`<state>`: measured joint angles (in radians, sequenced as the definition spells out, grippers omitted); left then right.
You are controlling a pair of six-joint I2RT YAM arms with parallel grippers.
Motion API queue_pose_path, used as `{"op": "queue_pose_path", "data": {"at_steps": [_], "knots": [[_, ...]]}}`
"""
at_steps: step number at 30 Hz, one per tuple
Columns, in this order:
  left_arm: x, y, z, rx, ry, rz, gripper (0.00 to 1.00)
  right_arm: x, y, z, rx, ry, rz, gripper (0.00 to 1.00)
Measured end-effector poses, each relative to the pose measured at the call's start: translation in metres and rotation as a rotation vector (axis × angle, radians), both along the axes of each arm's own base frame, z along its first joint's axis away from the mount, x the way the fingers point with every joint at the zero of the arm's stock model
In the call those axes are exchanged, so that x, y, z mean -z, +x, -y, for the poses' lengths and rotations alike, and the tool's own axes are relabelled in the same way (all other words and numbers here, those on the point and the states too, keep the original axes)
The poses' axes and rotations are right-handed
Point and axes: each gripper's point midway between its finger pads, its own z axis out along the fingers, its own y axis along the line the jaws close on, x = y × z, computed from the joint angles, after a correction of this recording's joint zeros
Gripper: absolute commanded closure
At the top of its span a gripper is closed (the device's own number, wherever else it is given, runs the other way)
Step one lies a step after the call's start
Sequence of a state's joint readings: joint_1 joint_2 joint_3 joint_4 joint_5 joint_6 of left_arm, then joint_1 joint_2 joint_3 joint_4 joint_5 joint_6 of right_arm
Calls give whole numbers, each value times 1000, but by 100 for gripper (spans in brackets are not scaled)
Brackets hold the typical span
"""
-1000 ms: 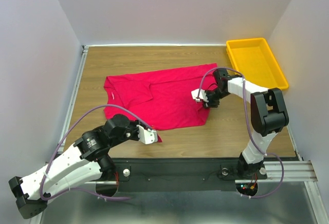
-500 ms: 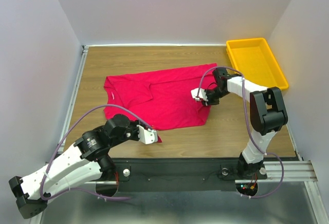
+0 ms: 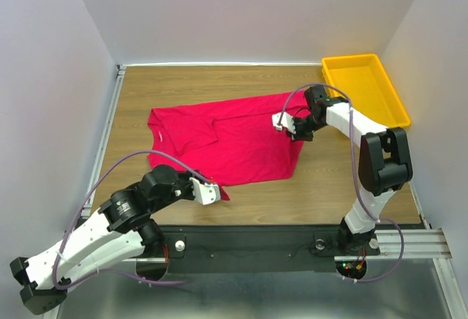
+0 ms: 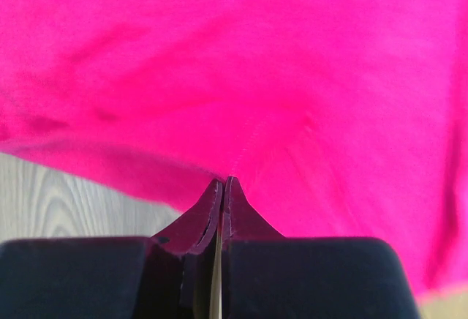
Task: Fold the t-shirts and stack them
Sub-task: Fold the tshirt
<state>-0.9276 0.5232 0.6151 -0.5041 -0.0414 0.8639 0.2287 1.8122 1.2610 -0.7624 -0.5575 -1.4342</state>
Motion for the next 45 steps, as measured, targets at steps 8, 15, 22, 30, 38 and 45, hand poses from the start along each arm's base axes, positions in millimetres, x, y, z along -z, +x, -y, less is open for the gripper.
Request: {"op": "queue_pose_path", "data": {"at_steps": [8,15,22,30,38,45], "knots": [[-37,1,-11,-64,-137,81,100,-97,-1,19,229,24,121,99],[-78,-1,-22,-107,-272,162,100,-159,-26,44,405,50,248,100],[-79,2,-28,-161,-295,152,100,-125,-46,66,505,-29,163,99],[-62,6,-25,-208,-272,76,100,-94,-42,97,609,-85,64,99],[0,14,-16,-246,-112,-55,100,-53,-36,107,630,-124,-59,99],[11,38,-28,-350,-89,-83,100,-16,-36,107,613,-162,-170,99]]}}
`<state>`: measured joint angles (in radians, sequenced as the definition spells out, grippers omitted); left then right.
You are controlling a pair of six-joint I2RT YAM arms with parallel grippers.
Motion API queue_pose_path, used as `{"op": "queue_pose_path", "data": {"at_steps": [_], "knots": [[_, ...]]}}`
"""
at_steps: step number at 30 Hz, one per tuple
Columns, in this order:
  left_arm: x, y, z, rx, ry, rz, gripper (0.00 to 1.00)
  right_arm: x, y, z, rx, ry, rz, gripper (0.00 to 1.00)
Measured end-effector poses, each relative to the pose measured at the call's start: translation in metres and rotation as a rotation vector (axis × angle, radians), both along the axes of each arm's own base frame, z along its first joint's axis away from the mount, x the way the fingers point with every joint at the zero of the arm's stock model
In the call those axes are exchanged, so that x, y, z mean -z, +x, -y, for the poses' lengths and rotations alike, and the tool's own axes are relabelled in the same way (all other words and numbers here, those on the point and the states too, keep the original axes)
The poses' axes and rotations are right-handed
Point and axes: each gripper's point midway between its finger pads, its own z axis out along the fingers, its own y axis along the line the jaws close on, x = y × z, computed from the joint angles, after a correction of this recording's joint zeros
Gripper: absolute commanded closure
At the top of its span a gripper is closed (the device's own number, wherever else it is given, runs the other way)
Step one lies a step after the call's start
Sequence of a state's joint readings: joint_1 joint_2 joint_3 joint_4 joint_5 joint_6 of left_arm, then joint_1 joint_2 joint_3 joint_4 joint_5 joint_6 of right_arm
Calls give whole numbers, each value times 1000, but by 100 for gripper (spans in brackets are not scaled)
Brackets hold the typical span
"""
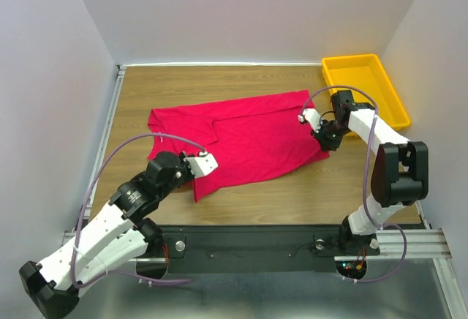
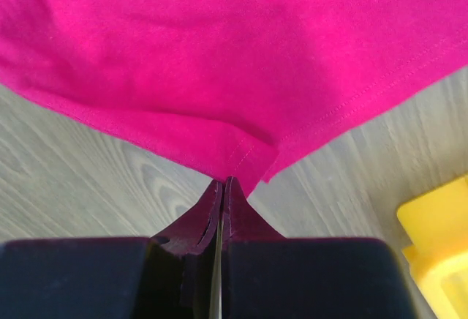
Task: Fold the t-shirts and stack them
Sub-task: Fold the tshirt
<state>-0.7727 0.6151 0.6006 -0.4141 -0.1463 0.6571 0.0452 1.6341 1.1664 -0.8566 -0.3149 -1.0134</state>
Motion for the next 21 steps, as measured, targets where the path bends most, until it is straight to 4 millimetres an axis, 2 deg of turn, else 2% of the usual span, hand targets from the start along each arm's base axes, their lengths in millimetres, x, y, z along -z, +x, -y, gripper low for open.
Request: {"op": "queue_pose_path", "data": {"at_steps": [6,10,14,18,21], "knots": [[8,22,-12,-93,10,-23,100,10,12,2,4,2,-21,99],[19,34,-21,-155,28,-64,100,9,20,3,11,7,-13,99],[20,43,-33,-229,-1,-72,100,9,28,4,18,14,-5,100],[19,53,-37,-278,-60,-76,100,16,30,4,24,19,-20,99],[25,59,-38,-297,-72,-105,100,23,29,4,32,19,-43,99]]}}
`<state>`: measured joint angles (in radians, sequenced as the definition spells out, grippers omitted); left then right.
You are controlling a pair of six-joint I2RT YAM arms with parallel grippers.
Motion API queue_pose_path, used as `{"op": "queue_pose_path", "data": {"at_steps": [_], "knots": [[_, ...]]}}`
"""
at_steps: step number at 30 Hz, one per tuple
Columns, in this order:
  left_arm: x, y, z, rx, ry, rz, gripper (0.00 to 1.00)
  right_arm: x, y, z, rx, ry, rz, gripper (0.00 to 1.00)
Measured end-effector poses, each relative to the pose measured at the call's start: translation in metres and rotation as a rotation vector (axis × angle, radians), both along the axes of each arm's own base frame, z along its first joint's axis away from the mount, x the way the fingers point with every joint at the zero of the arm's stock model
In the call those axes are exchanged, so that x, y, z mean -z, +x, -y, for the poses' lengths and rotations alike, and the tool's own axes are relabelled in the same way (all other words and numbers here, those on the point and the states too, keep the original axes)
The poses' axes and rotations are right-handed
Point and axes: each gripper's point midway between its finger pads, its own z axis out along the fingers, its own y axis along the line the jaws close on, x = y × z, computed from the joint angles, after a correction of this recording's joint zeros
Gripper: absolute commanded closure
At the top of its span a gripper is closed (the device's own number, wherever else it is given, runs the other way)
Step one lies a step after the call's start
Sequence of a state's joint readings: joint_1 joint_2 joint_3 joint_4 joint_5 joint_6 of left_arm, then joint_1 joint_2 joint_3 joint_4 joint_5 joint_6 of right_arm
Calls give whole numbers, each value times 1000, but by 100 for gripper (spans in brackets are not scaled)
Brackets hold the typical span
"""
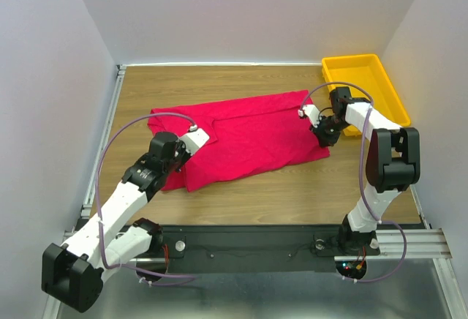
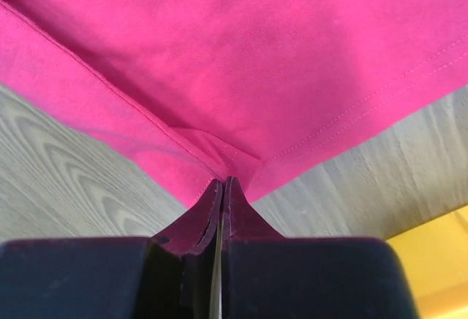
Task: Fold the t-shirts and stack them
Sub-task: Fold the tshirt
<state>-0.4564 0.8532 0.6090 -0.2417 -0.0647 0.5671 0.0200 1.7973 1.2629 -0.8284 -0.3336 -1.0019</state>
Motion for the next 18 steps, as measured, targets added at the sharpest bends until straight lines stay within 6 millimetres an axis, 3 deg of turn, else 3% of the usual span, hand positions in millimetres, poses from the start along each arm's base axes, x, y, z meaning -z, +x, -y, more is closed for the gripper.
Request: {"op": "queue_pose_path", "data": {"at_steps": [5,18], "knots": [[6,7,-4,-33,-12,-36,100,4,0,0,11,2,-12,99],[-3,21,-15,-100,-49,-12,100,8,7,1,40,6,-20,99]]}}
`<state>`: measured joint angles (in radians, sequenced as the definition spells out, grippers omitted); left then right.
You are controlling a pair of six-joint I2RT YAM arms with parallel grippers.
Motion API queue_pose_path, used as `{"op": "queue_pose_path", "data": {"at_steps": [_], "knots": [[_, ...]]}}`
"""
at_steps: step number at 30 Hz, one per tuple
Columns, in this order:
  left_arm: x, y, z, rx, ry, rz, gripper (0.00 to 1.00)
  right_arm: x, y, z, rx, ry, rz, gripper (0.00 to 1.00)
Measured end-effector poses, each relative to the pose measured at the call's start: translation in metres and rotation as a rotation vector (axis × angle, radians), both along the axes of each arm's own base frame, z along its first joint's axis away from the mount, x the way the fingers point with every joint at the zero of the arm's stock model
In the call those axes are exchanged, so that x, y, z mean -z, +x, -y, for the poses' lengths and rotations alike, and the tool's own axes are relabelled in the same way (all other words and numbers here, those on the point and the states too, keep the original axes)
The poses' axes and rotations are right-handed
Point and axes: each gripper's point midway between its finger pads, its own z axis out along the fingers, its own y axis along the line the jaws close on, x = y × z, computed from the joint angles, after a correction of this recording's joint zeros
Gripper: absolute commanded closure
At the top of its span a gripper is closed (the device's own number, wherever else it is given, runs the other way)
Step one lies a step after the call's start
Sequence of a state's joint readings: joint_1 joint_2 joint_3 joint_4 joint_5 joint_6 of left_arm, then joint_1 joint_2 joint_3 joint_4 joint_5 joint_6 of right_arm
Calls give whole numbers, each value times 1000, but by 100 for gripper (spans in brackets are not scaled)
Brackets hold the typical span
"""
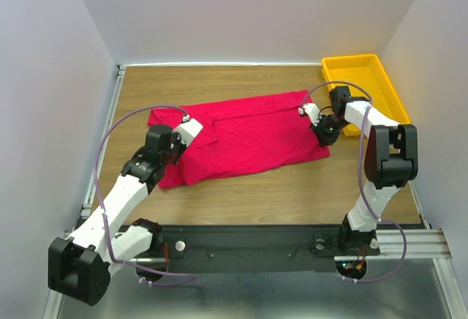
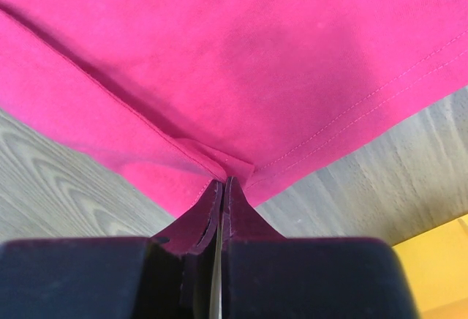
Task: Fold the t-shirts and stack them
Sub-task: Fold the tshirt
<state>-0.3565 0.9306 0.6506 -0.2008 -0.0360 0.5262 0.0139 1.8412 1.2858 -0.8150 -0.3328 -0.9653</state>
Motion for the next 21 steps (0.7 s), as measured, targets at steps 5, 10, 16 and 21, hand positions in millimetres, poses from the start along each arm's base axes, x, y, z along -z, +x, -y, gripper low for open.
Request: {"op": "queue_pose_path", "data": {"at_steps": [5,10,16,21], "knots": [[5,5,-1,-16,-2,-10,100,-2,5,0,9,1,9,100],[0,10,-3,-30,-9,15,100,-5,8,2,21,3,19,99],[-8,17,-4,-44,-13,53,100,-5,9,10,43,3,19,99],[-18,23,-5,-53,-12,92,100,-5,9,9,42,4,21,100]]}}
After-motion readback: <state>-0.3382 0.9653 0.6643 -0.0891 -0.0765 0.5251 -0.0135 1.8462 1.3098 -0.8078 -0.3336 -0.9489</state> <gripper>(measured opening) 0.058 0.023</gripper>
